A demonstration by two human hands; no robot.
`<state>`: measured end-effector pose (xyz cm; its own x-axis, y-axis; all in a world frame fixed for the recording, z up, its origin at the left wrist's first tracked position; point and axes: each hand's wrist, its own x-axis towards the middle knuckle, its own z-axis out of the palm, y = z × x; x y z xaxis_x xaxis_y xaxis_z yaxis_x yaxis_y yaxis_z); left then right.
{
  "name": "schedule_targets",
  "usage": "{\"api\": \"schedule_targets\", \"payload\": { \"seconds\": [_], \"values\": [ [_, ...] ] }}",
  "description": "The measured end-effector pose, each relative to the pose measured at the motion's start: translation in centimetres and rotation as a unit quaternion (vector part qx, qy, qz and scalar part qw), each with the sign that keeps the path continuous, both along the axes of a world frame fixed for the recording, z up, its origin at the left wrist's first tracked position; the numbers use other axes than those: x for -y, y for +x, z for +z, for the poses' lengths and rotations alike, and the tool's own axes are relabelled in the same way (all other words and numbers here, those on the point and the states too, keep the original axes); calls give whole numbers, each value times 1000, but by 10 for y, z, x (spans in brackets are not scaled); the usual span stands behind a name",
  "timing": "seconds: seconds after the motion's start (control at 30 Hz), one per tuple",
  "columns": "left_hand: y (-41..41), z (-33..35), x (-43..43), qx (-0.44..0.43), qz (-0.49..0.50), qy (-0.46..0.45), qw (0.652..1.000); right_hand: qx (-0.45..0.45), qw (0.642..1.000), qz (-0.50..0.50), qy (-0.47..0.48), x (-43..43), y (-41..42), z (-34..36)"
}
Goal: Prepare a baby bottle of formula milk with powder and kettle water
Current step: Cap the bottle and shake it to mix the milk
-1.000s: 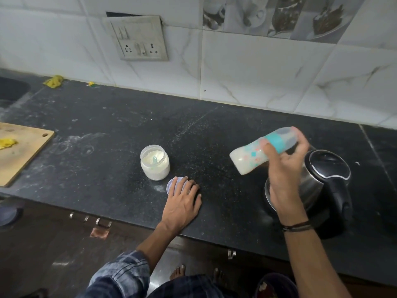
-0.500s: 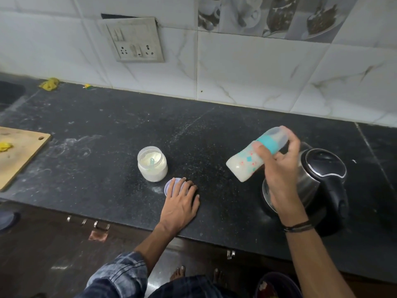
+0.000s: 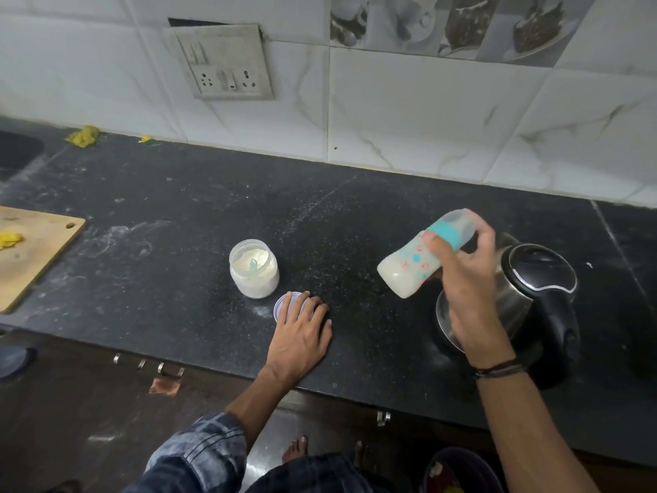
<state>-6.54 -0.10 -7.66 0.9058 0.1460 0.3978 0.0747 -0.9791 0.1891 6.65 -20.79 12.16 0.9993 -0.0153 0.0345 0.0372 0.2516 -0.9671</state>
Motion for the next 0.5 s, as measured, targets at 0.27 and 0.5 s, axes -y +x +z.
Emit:
{"api": "schedule_targets", "payload": {
  "seconds": [0.27, 0.5],
  "values": [
    [-1, 2, 1, -4, 2, -1, 1000, 3, 1000, 12, -2, -1, 0, 3],
    [-1, 2, 2, -7, 4, 0, 1000, 19, 999, 42, 13, 1, 0, 6]
  ]
}}
